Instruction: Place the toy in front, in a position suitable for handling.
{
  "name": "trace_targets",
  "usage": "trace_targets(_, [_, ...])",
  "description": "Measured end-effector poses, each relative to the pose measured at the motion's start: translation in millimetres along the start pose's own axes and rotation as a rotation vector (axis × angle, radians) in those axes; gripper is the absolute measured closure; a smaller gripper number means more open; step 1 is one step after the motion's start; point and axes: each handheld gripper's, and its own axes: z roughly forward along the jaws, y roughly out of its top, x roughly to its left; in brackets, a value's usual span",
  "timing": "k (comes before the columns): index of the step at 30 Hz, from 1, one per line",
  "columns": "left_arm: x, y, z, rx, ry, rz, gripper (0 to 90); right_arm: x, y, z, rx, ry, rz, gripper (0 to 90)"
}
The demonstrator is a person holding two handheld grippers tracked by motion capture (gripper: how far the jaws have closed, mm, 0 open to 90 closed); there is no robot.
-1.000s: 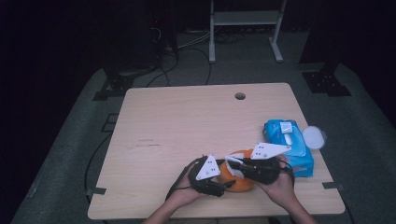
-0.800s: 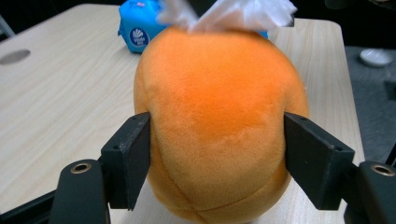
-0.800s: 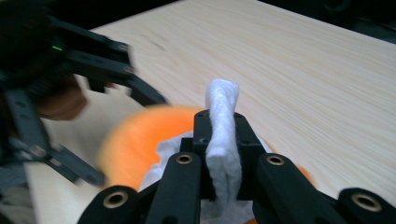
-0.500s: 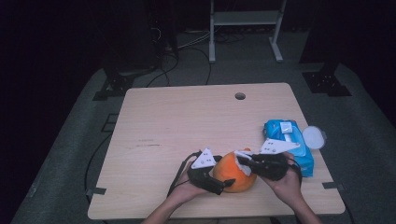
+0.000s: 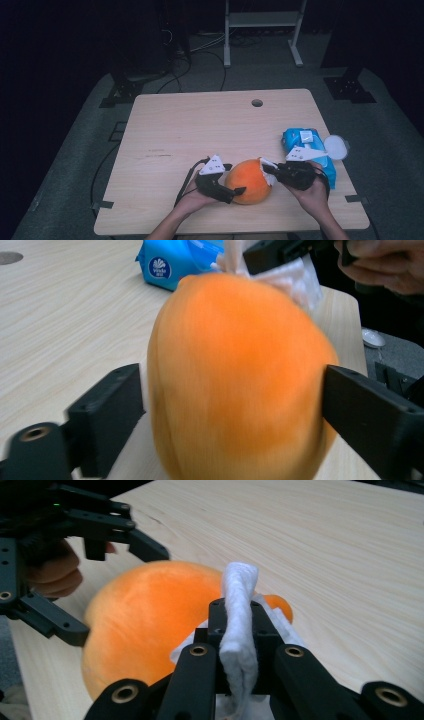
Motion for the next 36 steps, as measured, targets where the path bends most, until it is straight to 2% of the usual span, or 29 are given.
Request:
trace_targets(3, [-5.1, 0.6, 1.0, 0.015, 0.008, 0.031, 9.3, 15.8, 5.4, 3.5, -0.016, 0.063, -0.025, 82.9])
trace_targets(6, [-3.7, -3.2, -1.0, 0.022, 0.003, 0.048, 15.5, 27.7, 7.0, 6.3, -0.012, 0.077, -0.066, 82.8])
trace_targets(9, [-6.6, -4.9, -1.5, 0.031, 0.012, 0.104, 20.0, 20.8, 6.6, 4.5, -0.013, 0.062, -0.058, 82.9])
trace_targets(10, [-7.2, -5.6, -1.3, 0.032, 0.014, 0.108, 20.9, 16.7, 5.4, 3.6, -0.014, 0.043, -0.052, 82.9])
trace_targets(13, [-6.8, -7.5, -1.4, 0.03, 0.01, 0.107, 21.0, 4.0, -0.9, 2.5, -0.004, -0.012, -0.026, 82.9])
trace_targets(16, [-5.9, -8.3, -1.2, 0.033, 0.004, 0.105, 20.6, 5.8, -1.3, 1.5, -0.008, -0.01, -0.02, 83.1])
trace_targets(19, [-4.8, -6.8, -1.3, 0.046, -0.003, 0.09, 16.4, 19.1, 3.0, 3.6, -0.024, 0.017, -0.052, 82.9])
trace_targets(21, [-1.2, -2.6, -3.7, 0.056, -0.015, 0.051, 7.8, 26.8, 4.9, 5.9, -0.03, 0.047, -0.07, 82.9])
trace_targets(22, [0.5, -1.9, -5.2, 0.048, -0.028, 0.03, 5.6, 29.9, 5.3, 5.7, -0.036, 0.072, -0.064, 82.9])
trace_targets(23, [1.7, -1.7, -5.5, 0.04, -0.038, 0.012, 3.9, 32.7, 5.8, 5.9, -0.044, 0.101, -0.059, 82.8])
trace_targets(25, [1.8, -2.4, -3.5, 0.056, -0.056, -0.002, 3.7, 38.3, 7.2, 6.2, -0.043, 0.117, -0.075, 82.8])
trace_targets(26, [0.9, -3.1, -2.5, 0.06, -0.061, 0.004, 6.2, 40.7, 7.9, 6.7, -0.042, 0.117, -0.081, 82.8])
trace_targets(28, [-2.2, -1.4, -3.6, 0.052, -0.04, 0.029, 19.4, 42.0, 9.4, 8.0, -0.044, 0.119, -0.088, 82.8])
trace_targets(30, [-5.3, 3.9, -6.6, 0.035, -0.003, 0.072, 28.7, 42.0, 12.1, 7.3, -0.059, 0.119, -0.087, 82.8])
trace_targets(31, [-8.2, 6.5, -7.8, 0.024, 0.031, 0.12, 30.4, 42.3, 13.5, 6.4, -0.065, 0.117, -0.092, 82.8])
trace_targets(33, [-10.5, 8.4, -8.7, 0.031, 0.066, 0.17, 31.7, 44.5, 16.3, 4.8, -0.076, 0.114, -0.099, 82.8])
trace_targets(35, [-8.1, 6.4, -9.1, 0.044, 0.062, 0.182, 32.1, 43.8, 15.6, 7.5, -0.069, 0.104, -0.111, 82.9])
trace_targets(36, [-6.2, 4.2, -9.0, 0.042, 0.06, 0.173, 32.3, 41.9, 14.0, 9.4, -0.063, 0.102, -0.109, 82.9])
